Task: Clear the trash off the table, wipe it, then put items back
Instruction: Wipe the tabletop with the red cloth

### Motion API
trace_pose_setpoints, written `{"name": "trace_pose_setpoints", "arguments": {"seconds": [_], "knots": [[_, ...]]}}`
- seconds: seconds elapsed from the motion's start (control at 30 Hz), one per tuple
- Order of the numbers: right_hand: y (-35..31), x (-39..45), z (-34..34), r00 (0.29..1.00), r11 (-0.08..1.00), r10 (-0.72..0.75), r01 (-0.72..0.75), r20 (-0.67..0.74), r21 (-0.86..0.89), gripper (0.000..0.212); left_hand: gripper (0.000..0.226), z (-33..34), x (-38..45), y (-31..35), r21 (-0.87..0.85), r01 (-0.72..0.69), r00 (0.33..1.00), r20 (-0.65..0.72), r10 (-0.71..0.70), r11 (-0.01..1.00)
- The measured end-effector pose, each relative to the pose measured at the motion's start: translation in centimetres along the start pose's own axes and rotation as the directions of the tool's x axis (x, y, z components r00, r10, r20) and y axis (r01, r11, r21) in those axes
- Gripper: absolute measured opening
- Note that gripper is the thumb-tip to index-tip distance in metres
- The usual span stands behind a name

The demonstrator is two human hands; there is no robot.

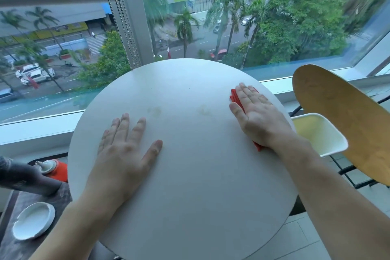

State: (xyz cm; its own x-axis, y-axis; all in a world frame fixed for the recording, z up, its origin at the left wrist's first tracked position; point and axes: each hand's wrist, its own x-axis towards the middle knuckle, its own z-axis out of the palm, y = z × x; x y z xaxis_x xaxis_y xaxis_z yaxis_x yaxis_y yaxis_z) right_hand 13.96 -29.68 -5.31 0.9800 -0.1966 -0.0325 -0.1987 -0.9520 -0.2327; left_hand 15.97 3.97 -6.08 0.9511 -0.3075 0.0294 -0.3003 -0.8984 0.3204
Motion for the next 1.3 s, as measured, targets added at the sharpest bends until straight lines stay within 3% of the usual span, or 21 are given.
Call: {"name": "trace_pose_setpoints", "arguments": {"seconds": [0.77,1.3], "knots": [[-10.2,2.6,1.8,0.934,0.933,-0.357,0.355,0.033,0.052,0.074,0.095,0.0,0.2,-0.2,-0.025,0.020,1.000,-0.024,-0.020,0.999],[-7.8,-2.6,0.5,0.887,0.890,-0.455,0.451,0.076,0.061,0.069,0.091,0.1,0.2,-0.5,-0.056,0.016,1.000,-0.022,-0.017,0.998]]}}
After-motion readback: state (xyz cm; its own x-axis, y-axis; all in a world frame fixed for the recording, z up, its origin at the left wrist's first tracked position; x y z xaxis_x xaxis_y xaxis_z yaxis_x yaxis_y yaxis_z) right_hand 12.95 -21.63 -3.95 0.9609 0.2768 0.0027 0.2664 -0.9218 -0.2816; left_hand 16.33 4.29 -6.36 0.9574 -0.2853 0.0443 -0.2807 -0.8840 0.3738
